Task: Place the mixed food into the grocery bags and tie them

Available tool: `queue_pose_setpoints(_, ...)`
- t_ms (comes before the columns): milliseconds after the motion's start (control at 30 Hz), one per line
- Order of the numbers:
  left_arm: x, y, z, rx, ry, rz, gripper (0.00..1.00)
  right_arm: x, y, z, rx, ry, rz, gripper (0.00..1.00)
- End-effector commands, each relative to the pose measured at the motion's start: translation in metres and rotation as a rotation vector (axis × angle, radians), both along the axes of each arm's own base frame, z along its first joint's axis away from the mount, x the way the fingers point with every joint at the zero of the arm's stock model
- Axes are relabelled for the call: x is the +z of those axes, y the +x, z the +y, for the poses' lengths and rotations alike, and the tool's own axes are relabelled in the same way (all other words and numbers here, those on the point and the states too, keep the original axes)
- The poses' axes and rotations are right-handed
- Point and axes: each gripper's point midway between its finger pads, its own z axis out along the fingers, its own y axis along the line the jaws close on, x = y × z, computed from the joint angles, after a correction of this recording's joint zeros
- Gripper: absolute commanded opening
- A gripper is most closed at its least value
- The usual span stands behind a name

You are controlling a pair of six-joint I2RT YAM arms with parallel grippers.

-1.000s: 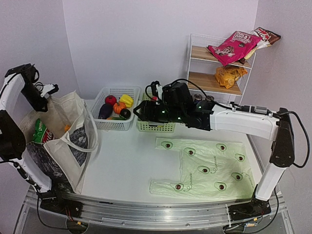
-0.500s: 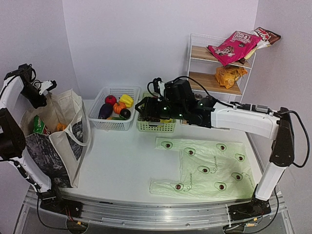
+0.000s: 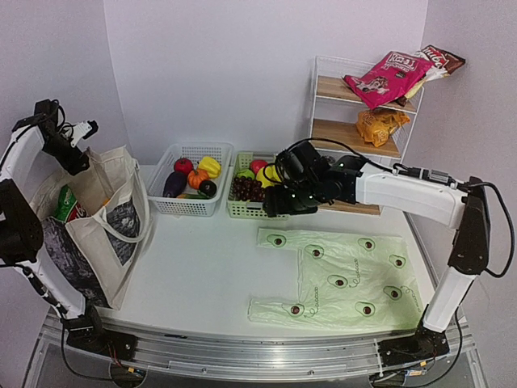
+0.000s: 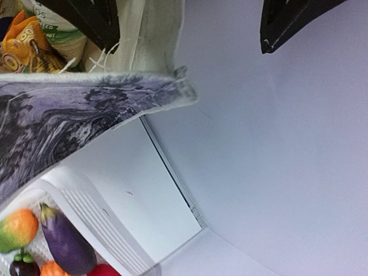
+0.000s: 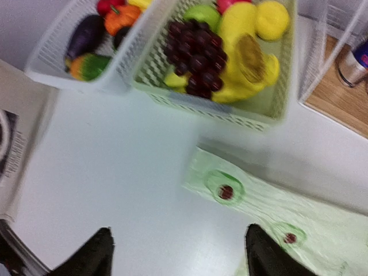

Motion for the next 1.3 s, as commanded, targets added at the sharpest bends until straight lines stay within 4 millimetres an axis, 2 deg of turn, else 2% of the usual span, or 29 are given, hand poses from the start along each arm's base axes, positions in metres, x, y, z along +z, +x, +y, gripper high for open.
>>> queue_pose_setpoints(0,0.081,-0.013,-0.004,0.036,0.023,-0.228,0.86,-0.030,-0.042,-0.083,-0.108,-0.310,0.164,0.82)
queue_pose_setpoints(67,0.114,-0.019,-0.020,-0.007,-0.024,-0.329,0.87,-0.050,-0.059,-0.097,-0.118,-0.367,0.251,0.84)
queue_pose_setpoints(133,0.157,-0.024,-0.036,-0.033,-0.097,-0.498,0.87,-0.069,-0.073,-0.106,-0.130,-0.402,0.328,0.83)
queue_pose_setpoints(200,0.200,-0.040,-0.061,-0.094,-0.222,-0.673,0.86,-0.085,-0.084,-0.108,-0.118,-0.422,0.398,0.78)
queue_pose_setpoints(233,0.216,-0.054,-0.082,-0.165,-0.296,-0.727,0.85,-0.092,-0.087,-0.108,-0.117,-0.421,0.432,0.74)
queue_pose_setpoints(267,0.227,-0.065,-0.103,-0.240,-0.361,-0.762,0.85,-0.099,-0.089,-0.110,-0.125,-0.420,0.461,0.69)
queue_pose_setpoints(333,0.234,-0.078,-0.143,-0.341,-0.534,-0.744,0.83,-0.111,-0.094,-0.115,-0.142,-0.418,0.523,0.62)
queue_pose_setpoints(400,0.220,-0.074,-0.181,-0.370,-0.706,-0.614,0.82,-0.120,-0.095,-0.115,-0.153,-0.408,0.560,0.58)
queue_pose_setpoints(433,0.207,-0.070,-0.199,-0.374,-0.763,-0.536,0.81,-0.123,-0.094,-0.113,-0.146,-0.402,0.572,0.58)
queue_pose_setpoints(500,0.176,-0.068,-0.246,-0.400,-0.846,-0.372,0.80,-0.129,-0.095,-0.103,-0.117,-0.379,0.603,0.58)
queue_pose_setpoints(633,0.120,-0.093,-0.343,-0.530,-0.884,-0.123,0.80,-0.150,-0.097,-0.095,-0.094,-0.373,0.663,0.55)
queue_pose_setpoints(667,0.110,-0.098,-0.362,-0.552,-0.883,-0.080,0.80,-0.155,-0.096,-0.095,-0.101,-0.371,0.669,0.53)
queue_pose_setpoints(800,0.079,-0.119,-0.415,-0.617,-0.870,0.025,0.80,-0.177,-0.092,-0.098,-0.141,-0.368,0.696,0.51)
queue_pose_setpoints(900,0.070,-0.126,-0.434,-0.635,-0.923,0.036,0.82,-0.185,-0.087,-0.092,-0.139,-0.367,0.705,0.49)
queue_pose_setpoints(1033,0.055,-0.118,-0.437,-0.563,-1.029,0.017,0.83,-0.191,-0.080,-0.092,-0.143,-0.385,0.699,0.44)
queue_pose_setpoints(1167,0.019,-0.102,-0.434,-0.437,-1.061,0.031,0.84,-0.202,-0.085,-0.105,-0.175,-0.435,0.706,0.38)
queue_pose_setpoints(1267,-0.004,-0.098,-0.437,-0.386,-1.061,0.092,0.84,-0.214,-0.093,-0.113,-0.193,-0.463,0.738,0.32)
